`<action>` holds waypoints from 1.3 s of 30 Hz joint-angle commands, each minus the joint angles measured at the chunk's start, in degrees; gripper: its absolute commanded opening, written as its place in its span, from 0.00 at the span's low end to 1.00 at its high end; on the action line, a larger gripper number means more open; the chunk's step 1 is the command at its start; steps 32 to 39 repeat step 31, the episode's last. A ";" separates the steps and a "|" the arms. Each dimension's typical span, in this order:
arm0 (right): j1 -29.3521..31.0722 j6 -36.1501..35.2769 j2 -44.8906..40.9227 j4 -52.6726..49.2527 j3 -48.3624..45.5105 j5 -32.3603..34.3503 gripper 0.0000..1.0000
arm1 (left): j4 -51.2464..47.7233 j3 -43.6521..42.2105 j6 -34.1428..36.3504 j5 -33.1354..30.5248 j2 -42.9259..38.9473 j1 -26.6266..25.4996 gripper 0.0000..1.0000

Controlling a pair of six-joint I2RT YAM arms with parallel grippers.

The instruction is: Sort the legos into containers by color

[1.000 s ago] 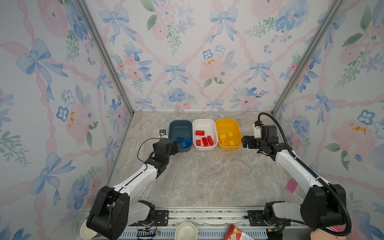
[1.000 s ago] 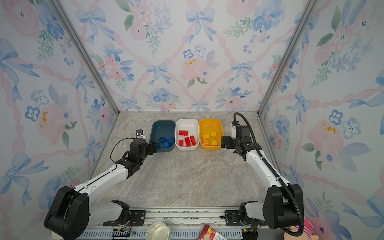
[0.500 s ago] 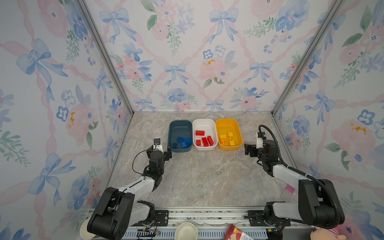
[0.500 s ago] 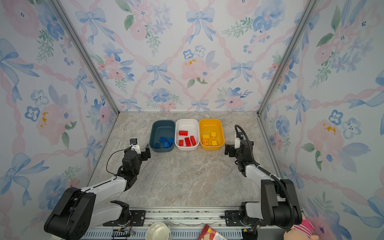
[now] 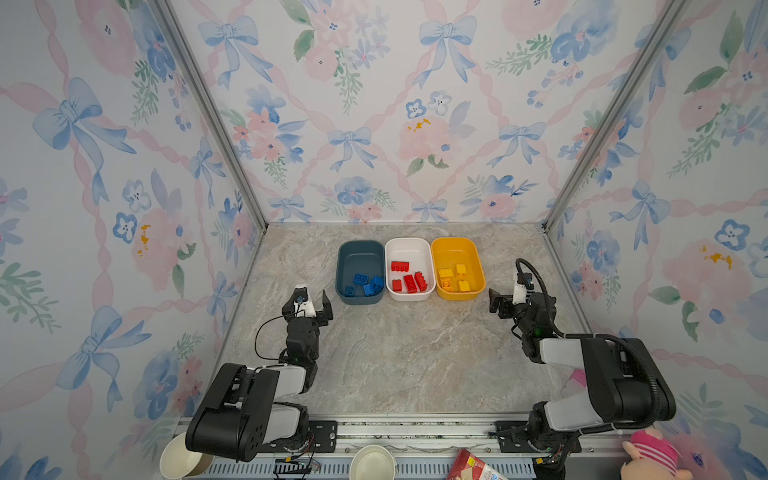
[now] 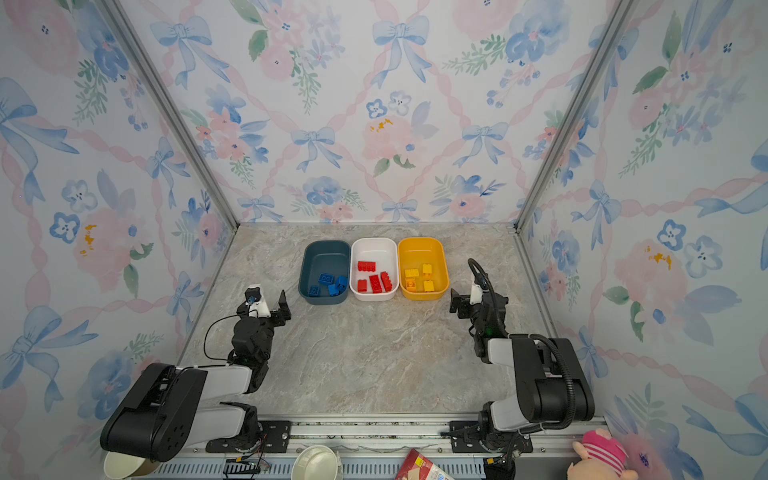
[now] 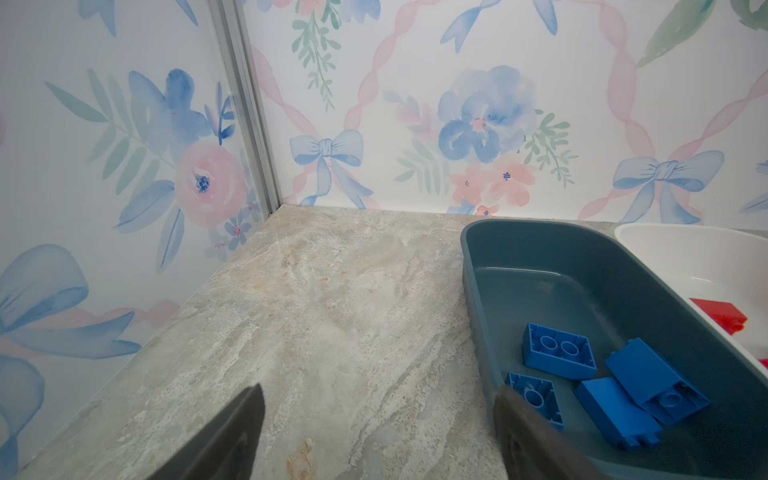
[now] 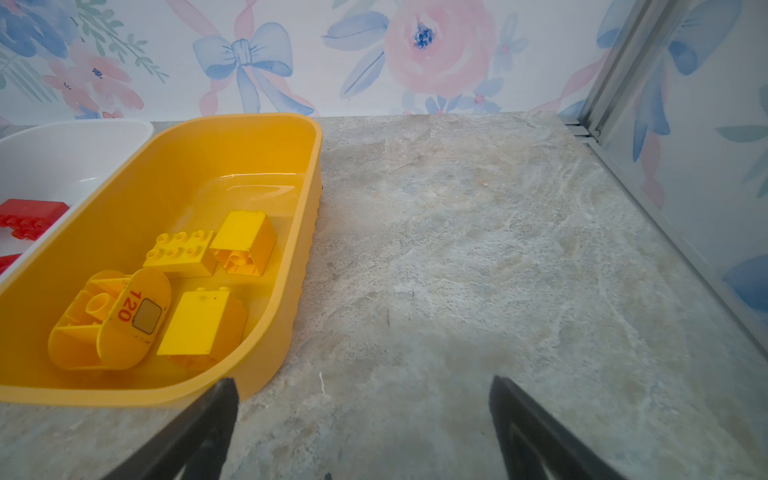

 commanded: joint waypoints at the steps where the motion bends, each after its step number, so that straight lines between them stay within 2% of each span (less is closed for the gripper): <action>1: -0.34 -0.97 1.95 7.96 -1.17 -0.99 0.97 | 9.65 -1.23 0.34 2.86 3.51 1.28 0.87; 8: -0.24 -0.88 2.45 6.92 -0.33 -0.97 0.97 | 18.73 -1.20 -0.21 3.15 12.52 1.72 0.86; 10: 0.02 -2.05 2.34 6.37 -0.17 -2.69 0.97 | 17.94 -0.85 -0.20 3.49 12.32 1.83 0.86; 17: 0.67 -1.98 2.18 1.60 2.17 -0.14 0.97 | 17.60 -0.72 -0.68 3.49 12.31 2.21 0.86; 39: 0.67 -1.87 2.18 1.64 2.21 0.07 0.97 | 16.31 -0.07 -1.51 3.18 12.30 2.91 0.87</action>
